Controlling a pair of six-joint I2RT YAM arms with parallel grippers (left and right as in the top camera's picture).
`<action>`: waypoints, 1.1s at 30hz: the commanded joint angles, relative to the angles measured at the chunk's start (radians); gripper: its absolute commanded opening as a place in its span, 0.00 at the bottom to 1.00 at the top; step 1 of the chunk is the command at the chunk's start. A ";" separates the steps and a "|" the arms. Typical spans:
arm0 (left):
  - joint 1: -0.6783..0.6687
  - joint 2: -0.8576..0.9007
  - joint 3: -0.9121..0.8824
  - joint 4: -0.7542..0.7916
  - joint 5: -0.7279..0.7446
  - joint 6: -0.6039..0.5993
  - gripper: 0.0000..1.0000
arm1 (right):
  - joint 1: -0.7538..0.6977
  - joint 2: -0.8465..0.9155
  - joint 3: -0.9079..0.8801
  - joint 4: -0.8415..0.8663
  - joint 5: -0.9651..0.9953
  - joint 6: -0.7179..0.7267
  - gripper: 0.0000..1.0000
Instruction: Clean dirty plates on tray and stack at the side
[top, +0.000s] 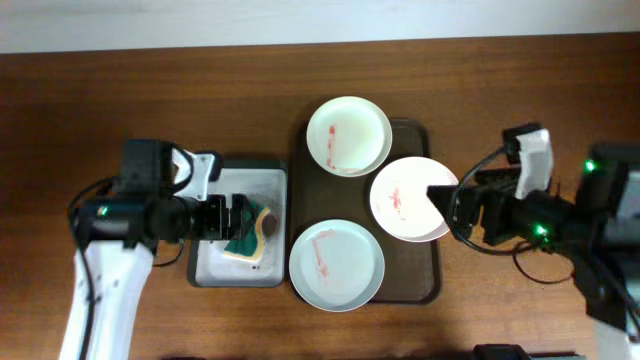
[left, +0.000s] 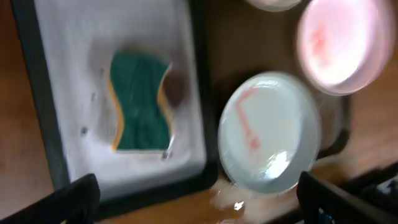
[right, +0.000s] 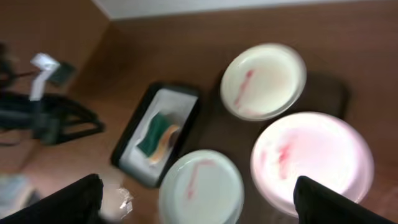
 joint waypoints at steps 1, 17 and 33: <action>-0.113 0.140 -0.026 -0.019 -0.311 -0.117 1.00 | -0.005 0.026 0.024 -0.054 -0.059 0.013 0.98; -0.169 0.569 -0.076 0.275 -0.320 -0.265 0.00 | -0.005 0.011 -0.077 -0.377 0.161 0.006 0.64; -0.235 0.215 0.117 -0.010 -0.131 -0.213 0.00 | 0.387 0.601 -0.466 0.248 0.350 0.269 0.37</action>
